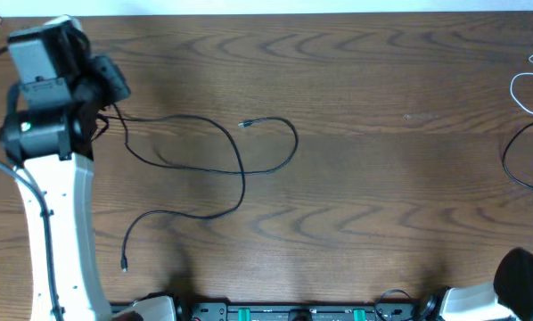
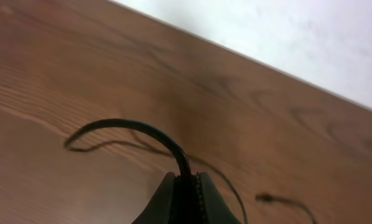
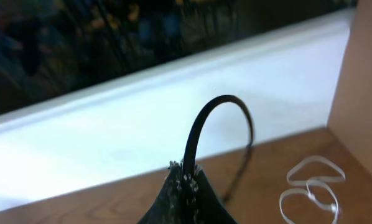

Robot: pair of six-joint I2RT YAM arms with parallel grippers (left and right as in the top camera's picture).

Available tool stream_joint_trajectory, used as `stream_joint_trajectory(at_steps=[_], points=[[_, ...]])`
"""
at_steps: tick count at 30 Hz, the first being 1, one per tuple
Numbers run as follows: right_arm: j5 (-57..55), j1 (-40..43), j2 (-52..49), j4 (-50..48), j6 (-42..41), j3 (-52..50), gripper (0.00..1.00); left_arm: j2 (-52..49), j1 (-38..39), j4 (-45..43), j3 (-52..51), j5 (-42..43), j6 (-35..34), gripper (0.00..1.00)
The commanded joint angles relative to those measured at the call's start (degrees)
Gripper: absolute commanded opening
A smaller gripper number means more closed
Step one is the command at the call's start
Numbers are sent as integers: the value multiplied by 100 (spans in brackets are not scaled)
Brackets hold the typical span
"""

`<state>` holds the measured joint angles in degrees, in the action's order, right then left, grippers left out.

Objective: Untangle cables

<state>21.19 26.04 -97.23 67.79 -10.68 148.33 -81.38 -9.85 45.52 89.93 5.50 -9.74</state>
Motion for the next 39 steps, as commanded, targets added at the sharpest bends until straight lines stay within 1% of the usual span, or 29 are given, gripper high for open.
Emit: stream_joint_trajectory(at_steps=[1, 4, 7, 12, 15, 17, 22, 26, 28, 30, 34, 35, 37, 39], points=[[-168, 61, -374, -9, 46, 4, 1, -188, 236, 55, -9, 330, -66, 8], [-302, 160, -586, -48, 44, 4, 1, -348, 481, 74, -9, 330, -68, 7], [-667, 404, -691, -31, 44, 4, 1, -466, 715, 74, -9, 328, -66, 8], [-1325, 977, -699, 153, 44, 2, 1, -623, 1027, 24, -9, 330, -83, 7], [-1408, 1355, -730, 52, 31, 0, 1, -697, 1202, 11, -9, 330, -111, 8], [-1137, 1646, -743, -278, -24, 0, 1, -737, 1325, 7, -9, 328, -109, 8], [74, 2197, -743, -1320, -26, 2, 1, -780, 1484, 7, -9, 328, -111, 7], [122, 2387, -741, -1644, -13, 13, 1, -780, 1541, 7, -9, 328, -114, 7], [35, 2426, -750, -1609, 133, 13, 1, -780, 1547, 9, -9, 330, -114, 7], [-293, 2428, -793, -1462, 306, 11, 1, -780, 1545, 11, -9, 330, -114, 7], [-1110, 2437, -990, -839, 378, 4, 1, -780, 1545, 9, -9, 330, -114, 7], [-1276, 2459, -1073, -691, 262, 2, 1, -782, 1545, 7, -9, 330, -114, 7], [-1751, 2459, -1244, -317, -262, 0, 1, -787, 1545, 7, -9, 330, -114, 7], [-1958, 2446, -1414, 26, -417, 0, 1, -791, 1545, 22, -9, 330, -116, 8]])
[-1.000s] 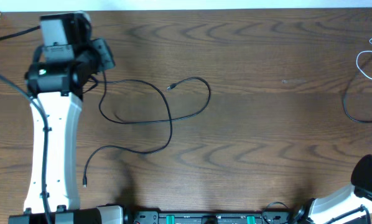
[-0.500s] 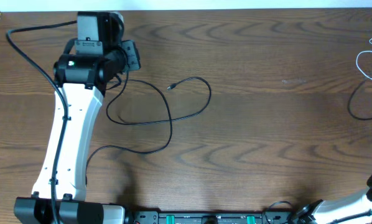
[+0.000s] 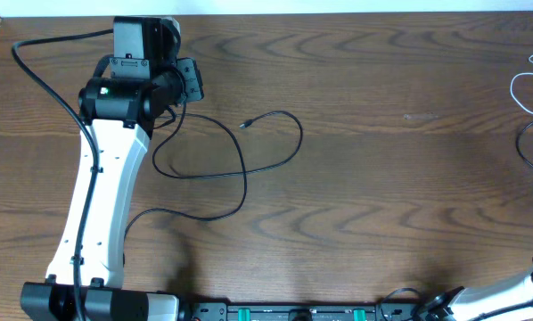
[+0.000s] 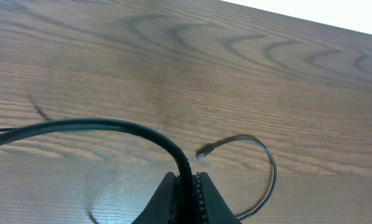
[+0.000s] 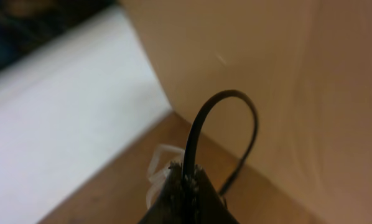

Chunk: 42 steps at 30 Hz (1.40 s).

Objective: Untangle cables

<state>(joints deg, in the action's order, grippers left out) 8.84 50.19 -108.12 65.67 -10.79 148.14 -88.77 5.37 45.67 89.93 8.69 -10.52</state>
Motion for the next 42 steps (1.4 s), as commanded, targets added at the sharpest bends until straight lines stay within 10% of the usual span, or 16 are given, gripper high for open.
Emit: stream_joint_trajectory(at_steps=[1, 17, 24, 42], points=[[-723, 9, -422, 378, -400, 20, 1, -55, 24, 24, -9, 11, -39, 7], [251, -79, -2361, 573, -374, 20, 2, -61, 212, 55, -13, 9, -76, 8], [326, -55, -2413, 588, -374, 20, 87, -61, 212, 50, -15, 9, -76, 7], [3077, -966, -1943, 973, 1093, 22, 96, -61, 271, -247, -13, 393, -76, 7]])
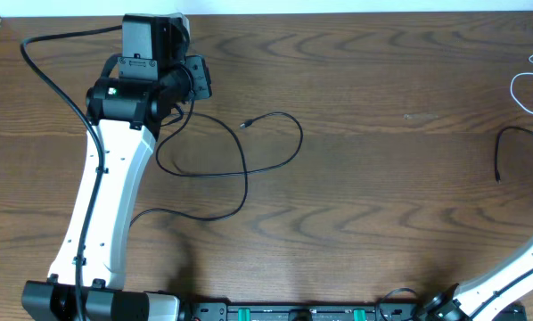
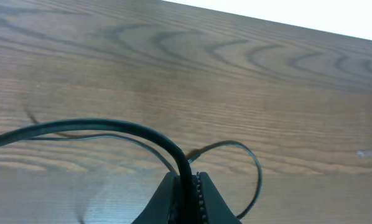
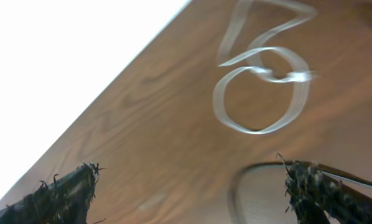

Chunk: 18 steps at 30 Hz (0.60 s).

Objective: Untangle cables

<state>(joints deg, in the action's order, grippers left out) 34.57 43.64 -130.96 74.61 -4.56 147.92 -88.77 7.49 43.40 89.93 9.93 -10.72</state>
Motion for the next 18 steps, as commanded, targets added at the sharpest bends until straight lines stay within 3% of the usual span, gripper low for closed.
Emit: stream_joint_trajectory(at_steps=[1, 7, 17, 18], points=[[507, -450, 343, 149, 514, 44, 96, -61, 114, -17, -13, 321, -57, 8], [459, -1279, 341, 566, 975, 44, 96, -79, 723, -37, -24, 361, -57, 8], [-365, -2450, 341, 811, 979, 42, 99, -160, 1434, -175, -24, 254, -345, 8], [-396, -2518, 341, 811, 981, 42, 99, -160, 1453, -101, -24, 249, -348, 16]])
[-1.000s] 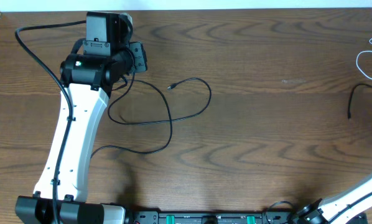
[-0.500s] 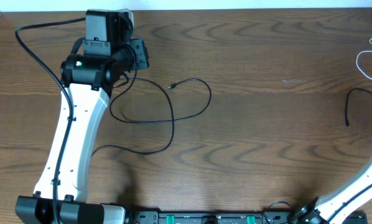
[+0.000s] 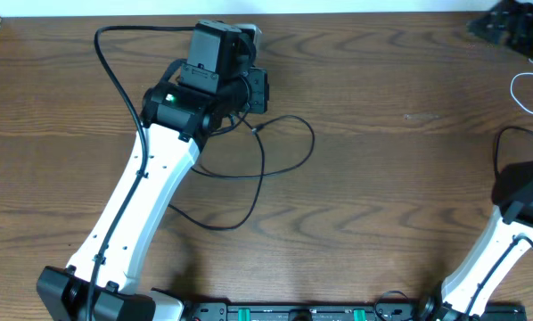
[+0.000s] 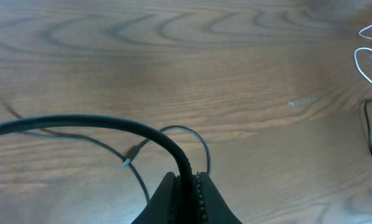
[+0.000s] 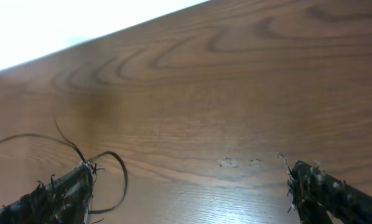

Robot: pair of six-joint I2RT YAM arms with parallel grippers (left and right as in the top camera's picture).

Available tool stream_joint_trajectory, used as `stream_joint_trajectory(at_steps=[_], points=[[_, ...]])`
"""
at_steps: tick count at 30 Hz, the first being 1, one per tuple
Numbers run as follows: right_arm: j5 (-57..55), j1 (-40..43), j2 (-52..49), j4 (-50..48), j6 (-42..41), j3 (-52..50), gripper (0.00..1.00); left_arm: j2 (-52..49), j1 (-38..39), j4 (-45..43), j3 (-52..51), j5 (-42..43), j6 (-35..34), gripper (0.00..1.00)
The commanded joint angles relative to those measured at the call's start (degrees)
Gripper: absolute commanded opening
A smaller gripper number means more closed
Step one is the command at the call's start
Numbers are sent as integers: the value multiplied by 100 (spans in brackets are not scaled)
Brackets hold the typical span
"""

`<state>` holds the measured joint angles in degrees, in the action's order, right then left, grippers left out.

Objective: Untangle cables

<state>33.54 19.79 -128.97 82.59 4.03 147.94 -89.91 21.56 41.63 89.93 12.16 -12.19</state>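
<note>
A thin black cable lies in loose loops at the table's middle, its plug end free. My left gripper is over the back of those loops, shut on a stretch of this black cable; the left wrist view shows it arcing leftward out of the closed left gripper. A second black cable lies at the right edge, held by nothing. My right gripper is at the far right corner. In its wrist view the right gripper is open and empty, facing the table.
A white cable is coiled at the right edge behind the second black cable, also seen as white loops. The left arm slants across the left half of the wooden table. The right arm rises at the right edge.
My left gripper has moved right with the black cable, and the loops have shifted right with it. The open right gripper has risen to the far right corner and now faces left.
At first both grippers were shut on black cables, the left at the far left, the right at the right edge. Then the left stood further right. Later the right was open, its cable lying on the table. Now the left is near the centre.
</note>
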Motion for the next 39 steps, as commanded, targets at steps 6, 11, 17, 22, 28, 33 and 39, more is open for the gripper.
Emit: stream_joint_trajectory(at_steps=[6, 11, 17, 22, 28, 33, 39], points=[[-323, -487, 142, 20, 120, 39, 99, -37, 37, 603, -24, -271, -162, 49], [-321, -866, 136, 39, 118, 39, 99, 98, 37, 610, -22, -417, -33, 54], [-424, -1539, 136, -70, 120, -87, 99, 540, -151, 809, -20, -1215, -177, 60], [-507, -2240, 136, -413, 125, -544, 99, 977, -901, 1252, -20, -1502, -710, 61], [-741, -3187, 136, -1027, 501, -1373, 98, 1139, -1989, 1801, -20, -1414, -896, 61], [-1582, -4011, 136, -1381, 817, -1917, 97, 1121, -2446, 2031, -22, -1421, -892, 61], [-1665, -4883, 136, -1751, 1217, -2588, 97, 1121, -3075, 1985, -22, -1464, -898, 65]])
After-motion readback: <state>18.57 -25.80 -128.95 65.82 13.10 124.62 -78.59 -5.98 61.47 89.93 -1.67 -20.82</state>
